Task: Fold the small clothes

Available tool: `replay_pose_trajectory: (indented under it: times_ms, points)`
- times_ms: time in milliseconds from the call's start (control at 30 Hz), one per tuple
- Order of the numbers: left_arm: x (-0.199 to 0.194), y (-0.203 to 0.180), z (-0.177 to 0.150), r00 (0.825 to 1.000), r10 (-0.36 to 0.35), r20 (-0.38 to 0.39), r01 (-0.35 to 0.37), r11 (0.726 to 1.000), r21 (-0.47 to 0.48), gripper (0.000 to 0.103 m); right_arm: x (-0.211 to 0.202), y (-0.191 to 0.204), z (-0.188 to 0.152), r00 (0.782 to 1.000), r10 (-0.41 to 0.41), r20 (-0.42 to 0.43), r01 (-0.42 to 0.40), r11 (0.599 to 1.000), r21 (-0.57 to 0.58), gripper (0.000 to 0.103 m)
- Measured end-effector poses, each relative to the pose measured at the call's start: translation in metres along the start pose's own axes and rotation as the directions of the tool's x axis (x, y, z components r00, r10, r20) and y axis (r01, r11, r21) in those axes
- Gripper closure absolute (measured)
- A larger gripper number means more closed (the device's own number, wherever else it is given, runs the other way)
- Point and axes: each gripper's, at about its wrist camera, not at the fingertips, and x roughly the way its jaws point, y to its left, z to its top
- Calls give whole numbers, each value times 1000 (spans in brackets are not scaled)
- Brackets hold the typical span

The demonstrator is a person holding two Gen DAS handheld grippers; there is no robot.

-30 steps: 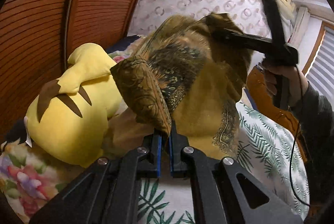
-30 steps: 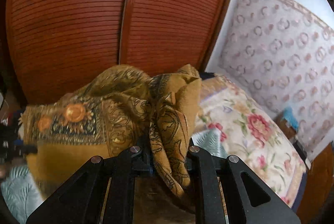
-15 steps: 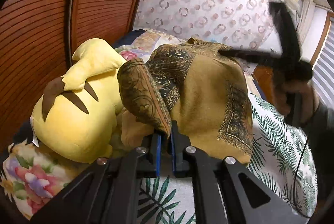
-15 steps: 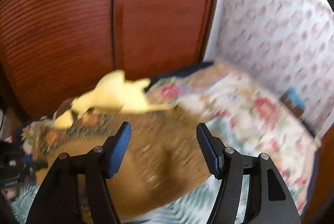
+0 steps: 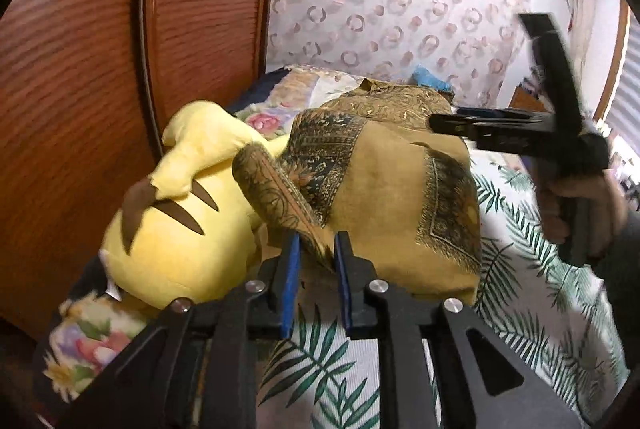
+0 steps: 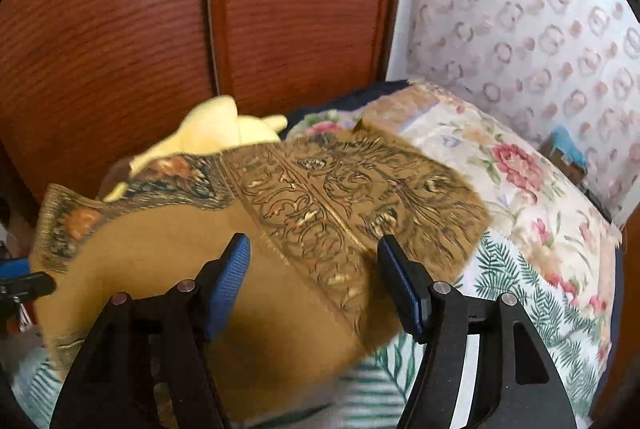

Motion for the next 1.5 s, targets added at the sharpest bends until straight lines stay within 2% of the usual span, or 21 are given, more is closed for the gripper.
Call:
replay_pose_trajectory:
  times_ms: [200, 367, 500, 600, 733, 833, 1033, 1233, 1433, 1500]
  points:
    - [-27, -21, 1, 998, -4, 58, 1, 998, 64, 85, -67, -1, -23, 998, 1, 62, -6, 996, 84, 35]
    - [-48, -48, 1, 994, -40, 99, 29, 993, 117, 85, -126, -1, -54, 995, -43, 94, 30, 990, 134, 35]
    - [-61, -75, -1, 990, -69, 123, 46, 983, 180, 85, -172, 0, -83, 987, -93, 128, 69, 981, 180, 23]
    - [-68, -97, -1, 981, -150, 123, 123, 971, 206, 85, -202, 0, -104, 980, -132, 150, 99, 972, 214, 15]
    - [-77, -130, 0, 975, -186, 119, 155, 959, 236, 85, -246, -1, -134, 963, -213, 167, 162, 948, 273, 13]
    - [-87, -153, 2, 968, -207, 140, 165, 950, 265, 84, -277, -2, -151, 942, -290, 171, 225, 921, 319, 13]
    - [-101, -185, 7, 953, -268, 140, 218, 929, 298, 83, -340, -8, -184, 877, -443, 189, 332, 840, 429, 13]
    - [-110, -197, 17, 946, -285, 155, 230, 926, 300, 82, -378, -15, -207, 830, -525, 187, 383, 781, 494, 13]
    - [-109, -202, 18, 948, -280, 152, 226, 928, 296, 82, -387, -15, -216, 810, -554, 190, 403, 763, 505, 13]
    - [-108, -202, 18, 950, -274, 152, 221, 929, 295, 82, -388, -15, -217, 811, -553, 190, 403, 764, 503, 13]
